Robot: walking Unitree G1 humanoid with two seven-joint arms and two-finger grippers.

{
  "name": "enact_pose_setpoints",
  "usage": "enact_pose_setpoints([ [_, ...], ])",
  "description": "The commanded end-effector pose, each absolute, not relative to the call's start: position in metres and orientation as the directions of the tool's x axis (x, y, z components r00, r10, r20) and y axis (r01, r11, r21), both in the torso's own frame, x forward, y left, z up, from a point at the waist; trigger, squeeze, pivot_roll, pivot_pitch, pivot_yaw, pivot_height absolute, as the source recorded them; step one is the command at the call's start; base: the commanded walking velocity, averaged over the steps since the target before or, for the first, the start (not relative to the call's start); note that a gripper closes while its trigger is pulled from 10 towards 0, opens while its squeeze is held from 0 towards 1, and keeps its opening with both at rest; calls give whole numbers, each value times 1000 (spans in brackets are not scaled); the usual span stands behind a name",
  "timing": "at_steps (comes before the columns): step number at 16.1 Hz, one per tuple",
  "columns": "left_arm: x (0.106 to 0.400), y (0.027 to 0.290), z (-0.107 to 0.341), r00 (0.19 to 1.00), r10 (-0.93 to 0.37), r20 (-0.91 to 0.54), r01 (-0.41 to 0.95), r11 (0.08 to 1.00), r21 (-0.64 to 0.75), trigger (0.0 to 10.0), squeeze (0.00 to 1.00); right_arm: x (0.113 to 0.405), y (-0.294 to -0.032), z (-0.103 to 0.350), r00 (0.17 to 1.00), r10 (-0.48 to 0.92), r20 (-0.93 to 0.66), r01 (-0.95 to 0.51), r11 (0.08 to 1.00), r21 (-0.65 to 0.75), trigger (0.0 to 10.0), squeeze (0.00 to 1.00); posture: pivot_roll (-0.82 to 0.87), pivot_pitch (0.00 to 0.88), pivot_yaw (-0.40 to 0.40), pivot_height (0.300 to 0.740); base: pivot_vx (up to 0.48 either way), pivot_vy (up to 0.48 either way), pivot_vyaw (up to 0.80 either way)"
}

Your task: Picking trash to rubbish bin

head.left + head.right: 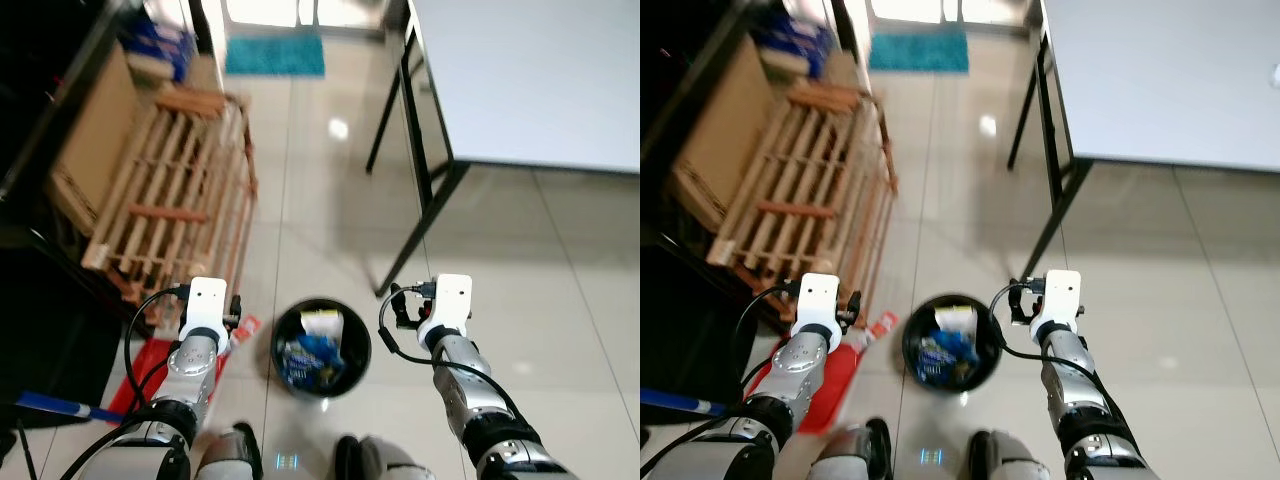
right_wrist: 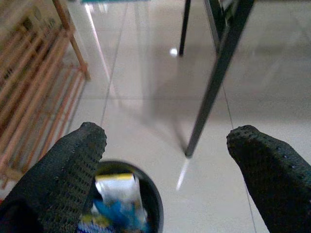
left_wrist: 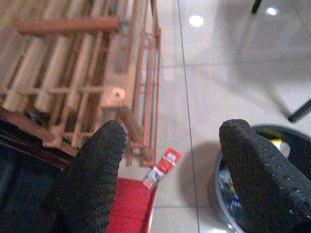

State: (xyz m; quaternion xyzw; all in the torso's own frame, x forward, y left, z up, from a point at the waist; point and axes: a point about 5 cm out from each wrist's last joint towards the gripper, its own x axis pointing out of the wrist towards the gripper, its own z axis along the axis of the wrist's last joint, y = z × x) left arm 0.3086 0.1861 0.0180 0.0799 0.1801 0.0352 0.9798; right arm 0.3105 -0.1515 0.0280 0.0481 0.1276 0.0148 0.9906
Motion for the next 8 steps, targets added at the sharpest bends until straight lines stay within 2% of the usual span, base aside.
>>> enact_pose_setpoints([
  [1,309,183,19,934,126,-335,-74,984,163,10000,0,310,-156,25,965,16,-263,12,995,102,10000,0,-37,79,-77,740,0,0,0],
  [8,315,175,27,950,144,-275,-110,985,135,10000,0,311,-150,23,960,18,-278,8,996,93,10000,0,-36,82,-89,740,0,0,0],
])
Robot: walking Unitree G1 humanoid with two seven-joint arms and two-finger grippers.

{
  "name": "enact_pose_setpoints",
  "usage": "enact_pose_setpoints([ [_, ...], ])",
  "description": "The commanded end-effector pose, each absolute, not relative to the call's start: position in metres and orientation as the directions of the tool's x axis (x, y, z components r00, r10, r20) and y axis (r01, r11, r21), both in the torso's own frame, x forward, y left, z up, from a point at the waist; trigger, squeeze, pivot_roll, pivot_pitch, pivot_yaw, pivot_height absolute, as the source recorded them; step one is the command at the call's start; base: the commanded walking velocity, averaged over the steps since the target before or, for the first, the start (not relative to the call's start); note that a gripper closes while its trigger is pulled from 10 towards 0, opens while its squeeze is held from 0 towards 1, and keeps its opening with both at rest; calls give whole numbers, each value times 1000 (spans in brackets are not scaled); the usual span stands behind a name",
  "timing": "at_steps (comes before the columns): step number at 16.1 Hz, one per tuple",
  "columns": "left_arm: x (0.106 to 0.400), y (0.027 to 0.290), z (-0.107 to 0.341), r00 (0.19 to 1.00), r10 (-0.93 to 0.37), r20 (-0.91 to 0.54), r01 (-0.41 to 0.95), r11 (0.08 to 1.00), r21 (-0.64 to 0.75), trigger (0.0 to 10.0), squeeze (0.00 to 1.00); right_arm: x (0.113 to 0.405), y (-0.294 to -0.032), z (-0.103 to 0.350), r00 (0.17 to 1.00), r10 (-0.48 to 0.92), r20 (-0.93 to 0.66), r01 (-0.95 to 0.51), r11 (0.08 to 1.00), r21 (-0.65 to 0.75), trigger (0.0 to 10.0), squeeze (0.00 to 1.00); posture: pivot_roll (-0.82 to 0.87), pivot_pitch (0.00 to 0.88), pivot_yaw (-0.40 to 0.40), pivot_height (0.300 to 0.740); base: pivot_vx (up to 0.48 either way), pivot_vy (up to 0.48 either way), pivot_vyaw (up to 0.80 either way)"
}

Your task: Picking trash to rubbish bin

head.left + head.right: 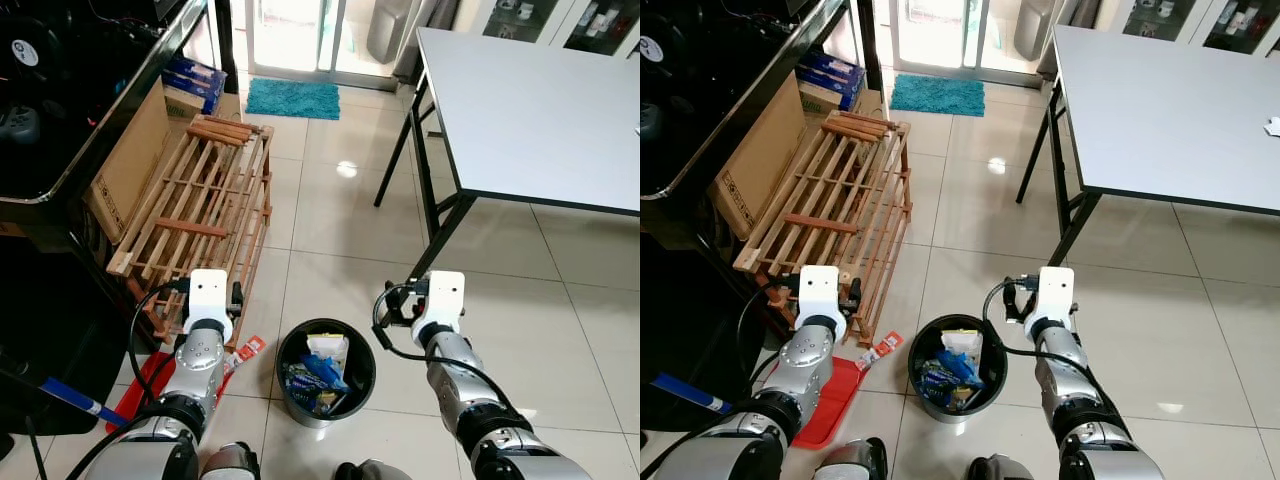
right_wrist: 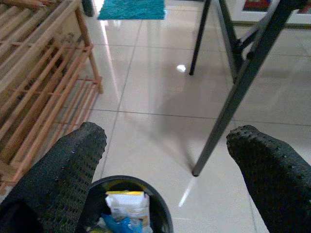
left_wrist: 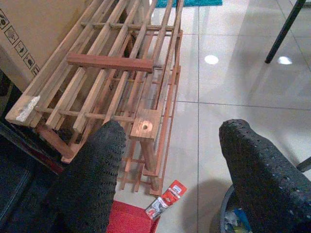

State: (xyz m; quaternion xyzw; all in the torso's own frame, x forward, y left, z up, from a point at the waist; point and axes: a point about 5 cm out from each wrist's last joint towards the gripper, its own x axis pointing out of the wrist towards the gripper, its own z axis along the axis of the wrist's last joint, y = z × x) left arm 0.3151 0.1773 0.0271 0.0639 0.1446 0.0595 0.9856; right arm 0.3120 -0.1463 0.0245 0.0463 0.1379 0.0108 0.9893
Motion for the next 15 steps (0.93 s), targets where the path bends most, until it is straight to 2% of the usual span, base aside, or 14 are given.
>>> enact_pose_setpoints([
  [1,316,172,27,954,124,-275,-90,987,132,10000,0,310,-155,22,960,-8,-280,33,996,85,10000,0,-35,80,-87,740,0,0,0],
  [4,318,168,30,960,77,-268,-37,988,148,10000,0,311,-165,25,965,-69,-252,96,991,96,10000,0,-22,55,-52,740,0,0,0],
  [8,326,173,39,966,53,-254,-8,985,174,10000,0,314,-163,30,968,-100,-230,129,985,116,10000,0,-38,21,-12,740,0,0,0],
  [15,334,162,47,974,31,-224,9,985,174,10000,0,314,-158,30,973,-79,-219,106,988,116,10000,0,-35,0,-48,740,0,0,0],
])
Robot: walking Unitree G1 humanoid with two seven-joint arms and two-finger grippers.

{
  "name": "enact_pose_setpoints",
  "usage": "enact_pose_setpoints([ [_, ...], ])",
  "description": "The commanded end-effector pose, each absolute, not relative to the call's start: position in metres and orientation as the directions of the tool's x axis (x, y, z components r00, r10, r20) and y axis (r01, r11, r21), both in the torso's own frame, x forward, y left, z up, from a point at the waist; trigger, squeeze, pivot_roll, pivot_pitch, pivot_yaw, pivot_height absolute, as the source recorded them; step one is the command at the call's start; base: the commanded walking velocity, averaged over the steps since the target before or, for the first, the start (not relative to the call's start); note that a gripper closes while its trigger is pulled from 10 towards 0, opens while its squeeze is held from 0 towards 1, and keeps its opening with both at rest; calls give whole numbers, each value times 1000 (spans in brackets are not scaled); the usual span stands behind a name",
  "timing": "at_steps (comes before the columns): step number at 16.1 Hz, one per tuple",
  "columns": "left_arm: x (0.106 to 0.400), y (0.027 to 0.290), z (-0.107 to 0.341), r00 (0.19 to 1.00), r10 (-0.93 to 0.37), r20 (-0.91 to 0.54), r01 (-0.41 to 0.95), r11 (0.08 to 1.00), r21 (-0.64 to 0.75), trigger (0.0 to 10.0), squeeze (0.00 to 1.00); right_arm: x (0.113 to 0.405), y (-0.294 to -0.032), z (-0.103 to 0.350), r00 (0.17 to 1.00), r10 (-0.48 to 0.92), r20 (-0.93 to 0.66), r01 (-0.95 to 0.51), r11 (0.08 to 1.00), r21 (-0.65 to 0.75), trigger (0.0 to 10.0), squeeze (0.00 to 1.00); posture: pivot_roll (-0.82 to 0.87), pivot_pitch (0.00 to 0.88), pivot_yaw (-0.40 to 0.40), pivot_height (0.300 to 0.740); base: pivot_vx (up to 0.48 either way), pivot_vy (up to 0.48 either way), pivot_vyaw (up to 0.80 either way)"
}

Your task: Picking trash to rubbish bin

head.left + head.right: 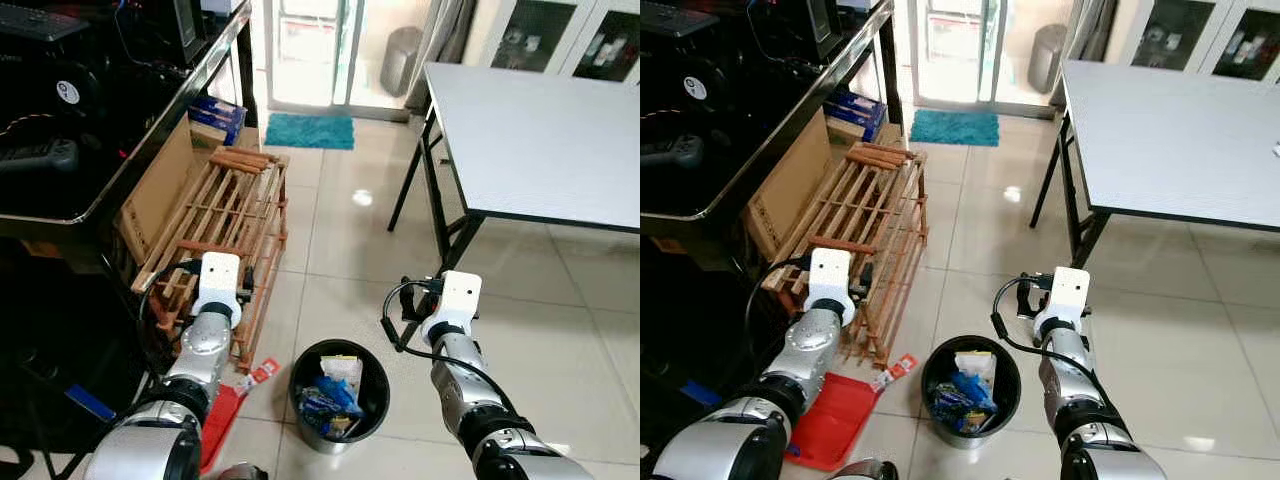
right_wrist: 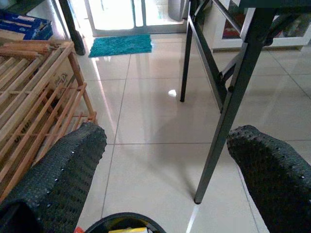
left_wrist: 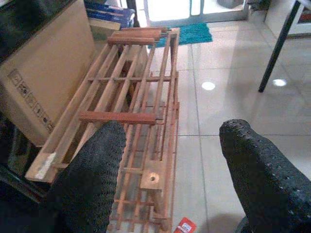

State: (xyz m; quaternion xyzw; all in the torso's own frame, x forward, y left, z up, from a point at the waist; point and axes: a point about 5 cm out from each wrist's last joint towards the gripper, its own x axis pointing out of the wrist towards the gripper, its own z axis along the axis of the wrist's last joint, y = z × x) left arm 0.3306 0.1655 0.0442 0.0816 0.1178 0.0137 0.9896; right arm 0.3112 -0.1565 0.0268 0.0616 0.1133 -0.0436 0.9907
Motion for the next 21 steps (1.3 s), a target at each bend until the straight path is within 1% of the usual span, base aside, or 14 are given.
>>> enact_pose_setpoints([
  [1,333,160,47,974,31,-225,7,986,167,10000,0,315,-157,31,973,-74,-219,101,988,114,10000,0,-32,0,-53,740,0,0,0],
  [13,331,155,44,974,19,-228,17,987,157,10000,0,315,-155,30,973,-61,-224,87,990,107,10000,0,-37,0,-60,740,0,-355,0],
  [16,332,153,44,974,21,-228,13,989,148,10000,0,315,-157,30,972,-61,-227,87,990,107,10000,0,-34,23,-71,740,0,-360,0],
  [21,332,153,44,973,25,-228,9,989,145,10000,0,316,-153,31,972,-48,-229,74,991,108,10000,0,-35,37,-74,740,0,-359,0],
])
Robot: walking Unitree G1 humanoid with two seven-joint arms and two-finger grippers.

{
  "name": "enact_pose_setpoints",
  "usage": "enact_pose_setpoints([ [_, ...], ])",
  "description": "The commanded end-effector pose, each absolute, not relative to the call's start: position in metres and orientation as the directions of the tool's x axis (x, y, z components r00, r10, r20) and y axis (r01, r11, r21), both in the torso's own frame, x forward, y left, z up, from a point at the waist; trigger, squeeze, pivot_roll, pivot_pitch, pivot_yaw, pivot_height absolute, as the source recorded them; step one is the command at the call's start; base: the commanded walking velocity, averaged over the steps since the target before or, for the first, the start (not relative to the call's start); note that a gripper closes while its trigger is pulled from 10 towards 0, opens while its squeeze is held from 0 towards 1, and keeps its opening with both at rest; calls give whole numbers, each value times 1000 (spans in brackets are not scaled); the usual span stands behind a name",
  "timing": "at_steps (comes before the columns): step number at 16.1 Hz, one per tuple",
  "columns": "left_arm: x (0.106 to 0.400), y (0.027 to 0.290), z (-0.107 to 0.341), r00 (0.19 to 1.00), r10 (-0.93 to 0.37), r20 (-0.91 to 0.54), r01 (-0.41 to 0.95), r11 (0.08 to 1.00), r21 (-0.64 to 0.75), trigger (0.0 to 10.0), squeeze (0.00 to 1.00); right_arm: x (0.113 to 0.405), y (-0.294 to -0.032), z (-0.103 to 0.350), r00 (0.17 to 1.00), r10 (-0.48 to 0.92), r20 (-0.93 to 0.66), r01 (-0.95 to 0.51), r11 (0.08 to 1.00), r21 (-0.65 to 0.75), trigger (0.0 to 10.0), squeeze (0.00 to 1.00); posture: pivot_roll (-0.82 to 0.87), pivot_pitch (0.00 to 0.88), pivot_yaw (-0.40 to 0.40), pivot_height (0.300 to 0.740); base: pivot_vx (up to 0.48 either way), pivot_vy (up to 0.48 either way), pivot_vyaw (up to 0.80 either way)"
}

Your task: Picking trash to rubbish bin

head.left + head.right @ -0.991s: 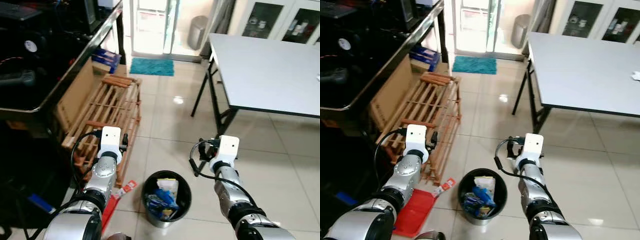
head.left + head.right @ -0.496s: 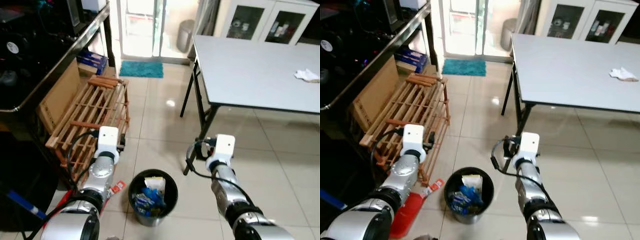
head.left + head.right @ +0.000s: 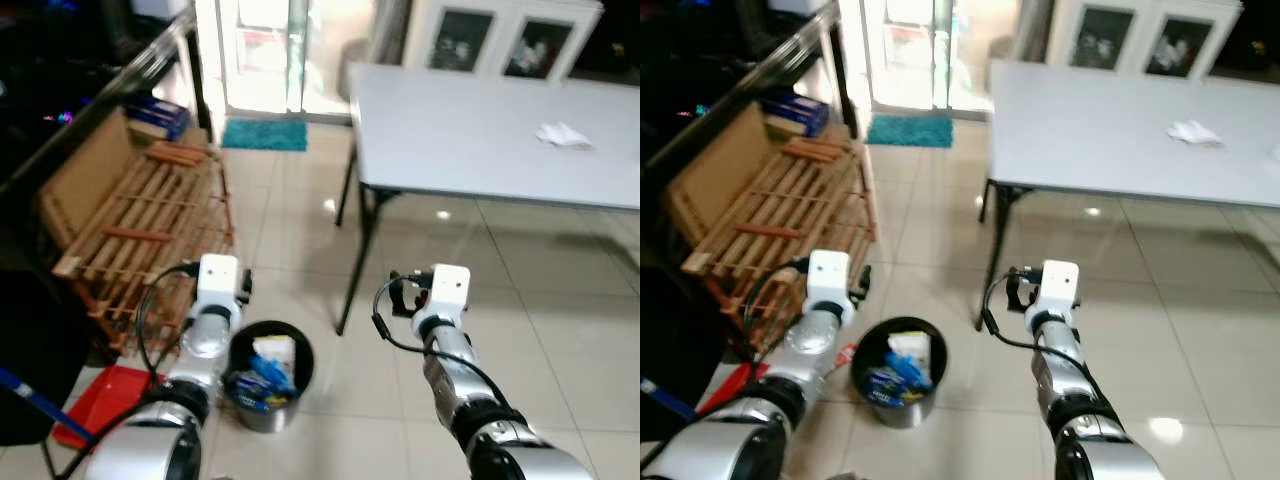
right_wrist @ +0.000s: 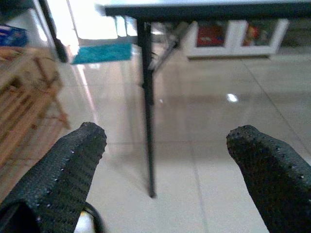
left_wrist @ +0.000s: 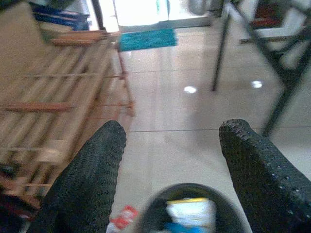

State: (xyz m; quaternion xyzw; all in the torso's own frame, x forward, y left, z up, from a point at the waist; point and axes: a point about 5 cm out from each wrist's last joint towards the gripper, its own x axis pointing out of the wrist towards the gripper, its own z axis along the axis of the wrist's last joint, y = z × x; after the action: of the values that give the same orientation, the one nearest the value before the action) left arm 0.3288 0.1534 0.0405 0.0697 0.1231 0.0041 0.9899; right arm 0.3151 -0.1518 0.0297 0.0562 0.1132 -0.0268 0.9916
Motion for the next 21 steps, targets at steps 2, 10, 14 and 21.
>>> enact_pose_setpoints([
  [2,332,153,44,973,25,-228,8,990,144,10000,0,316,-153,30,972,-43,-230,70,991,110,10000,0,-37,40,-73,740,0,-358,0],
  [10,331,152,44,972,20,-232,14,989,144,10000,0,316,-151,30,972,-35,-233,62,992,111,10000,0,-39,46,-73,740,0,-364,0],
  [14,331,151,44,972,21,-232,12,990,143,10000,0,316,-150,30,972,-26,-234,53,993,110,10000,0,-38,46,-78,740,0,-366,0],
  [21,331,151,43,972,23,-234,11,990,141,10000,0,315,-149,29,971,-16,-237,44,993,113,10000,0,-39,48,-80,740,0,-365,0],
])
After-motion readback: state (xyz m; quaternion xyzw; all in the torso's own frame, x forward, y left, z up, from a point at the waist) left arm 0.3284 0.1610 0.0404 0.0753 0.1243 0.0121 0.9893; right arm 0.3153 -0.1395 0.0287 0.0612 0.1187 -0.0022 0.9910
